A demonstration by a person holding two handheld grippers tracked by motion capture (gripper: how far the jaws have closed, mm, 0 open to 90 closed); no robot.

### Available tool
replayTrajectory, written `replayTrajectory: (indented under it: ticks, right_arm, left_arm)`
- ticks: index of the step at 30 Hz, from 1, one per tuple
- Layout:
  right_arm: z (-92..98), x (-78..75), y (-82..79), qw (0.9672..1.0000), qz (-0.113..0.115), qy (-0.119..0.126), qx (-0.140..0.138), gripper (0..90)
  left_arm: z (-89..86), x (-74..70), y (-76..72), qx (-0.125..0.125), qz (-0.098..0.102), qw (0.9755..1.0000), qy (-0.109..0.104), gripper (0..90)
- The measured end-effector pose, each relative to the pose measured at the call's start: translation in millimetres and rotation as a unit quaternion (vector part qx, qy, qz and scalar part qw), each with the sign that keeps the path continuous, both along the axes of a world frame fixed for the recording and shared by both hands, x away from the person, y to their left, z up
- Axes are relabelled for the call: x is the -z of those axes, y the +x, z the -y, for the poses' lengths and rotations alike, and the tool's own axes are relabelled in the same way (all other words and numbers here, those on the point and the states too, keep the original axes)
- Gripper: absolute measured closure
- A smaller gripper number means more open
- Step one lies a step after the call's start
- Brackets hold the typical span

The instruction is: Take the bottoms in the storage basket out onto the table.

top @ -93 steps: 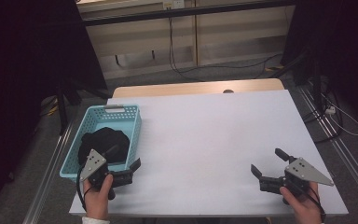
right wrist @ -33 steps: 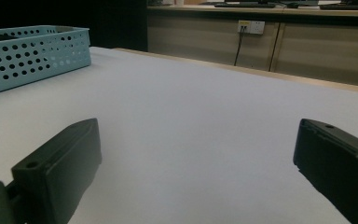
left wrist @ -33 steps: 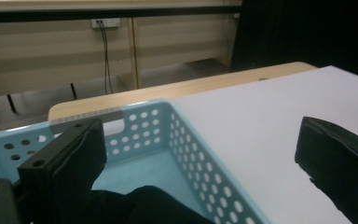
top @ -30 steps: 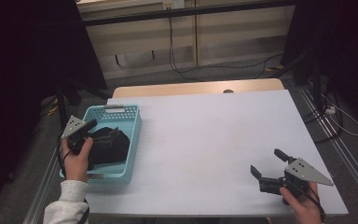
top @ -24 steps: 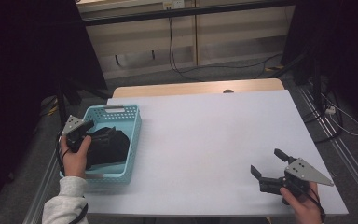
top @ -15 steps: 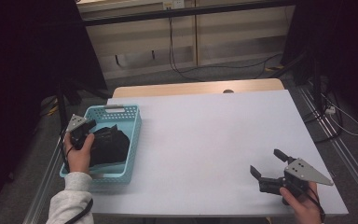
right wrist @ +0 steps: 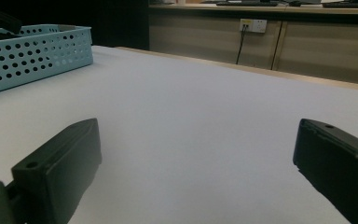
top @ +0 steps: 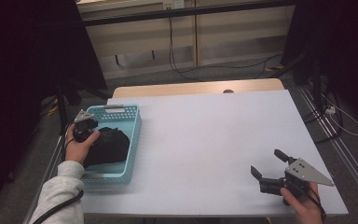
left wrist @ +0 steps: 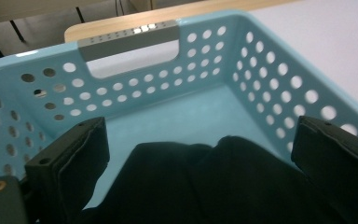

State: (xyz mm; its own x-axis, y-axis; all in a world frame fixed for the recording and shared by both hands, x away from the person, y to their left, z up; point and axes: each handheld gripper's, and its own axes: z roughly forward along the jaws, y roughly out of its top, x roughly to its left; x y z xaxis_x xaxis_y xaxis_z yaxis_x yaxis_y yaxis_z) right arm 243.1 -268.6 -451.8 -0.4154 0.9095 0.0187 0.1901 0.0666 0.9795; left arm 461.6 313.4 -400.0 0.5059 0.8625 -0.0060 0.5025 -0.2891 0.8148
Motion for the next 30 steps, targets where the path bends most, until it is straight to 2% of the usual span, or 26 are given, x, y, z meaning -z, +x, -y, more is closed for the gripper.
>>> replayTrajectory:
  ticks: [1,6,7,11,13,15,17,22,23,30]
  right_arm:
    - [-0.2,-0.2,0.1,1.0000,0.001,0.001,-0.001,0.0]
    - [-0.5,0.0,0.6,1.0000,0.001,0.000,-0.005,0.1]
    - [-0.3,-0.5,0.5,1.0000,0.001,-0.001,-0.002,0.1]
    - [0.5,-0.8,0.2,1.0000,0.001,-0.003,0.001,0.1]
    - [0.4,-0.4,0.2,1.0000,0.000,-0.003,0.001,0.2]
    - [0.2,0.0,0.2,1.0000,-0.001,-0.004,0.000,0.1]
    - [0.2,0.5,0.4,1.0000,-0.003,-0.004,-0.001,0.1]
    - [0.1,0.9,0.7,1.0000,-0.005,-0.005,-0.002,0.2]
    - [-0.1,0.9,0.7,1.0000,-0.005,-0.005,-0.002,0.2]
    - [-0.2,0.5,0.6,1.0000,-0.005,-0.005,-0.003,0.3]
  left_arm:
    - [-1.7,1.0,1.1,0.001,-0.011,0.9999,0.001,4.0]
    - [-0.5,5.5,2.2,0.003,-0.013,0.9998,0.011,4.1]
    - [1.5,9.3,2.4,0.007,-0.019,0.9996,0.020,4.0]
    - [2.6,14.4,3.1,0.005,-0.025,0.9994,0.023,4.1]
    - [1.4,20.0,3.5,0.001,-0.037,0.9990,0.025,4.0]
    - [0.5,22.4,3.6,-0.002,-0.041,0.9989,0.024,3.8]
    - [-1.2,28.5,3.9,-0.005,-0.055,0.9981,0.027,3.8]
    - [-2.3,33.4,5.3,-0.007,-0.068,0.9972,0.031,2.2]
    - [-2.1,34.9,5.8,-0.007,-0.079,0.9963,0.035,2.1]
    - [-1.7,43.2,6.8,-0.015,-0.093,0.9947,0.042,0.7]
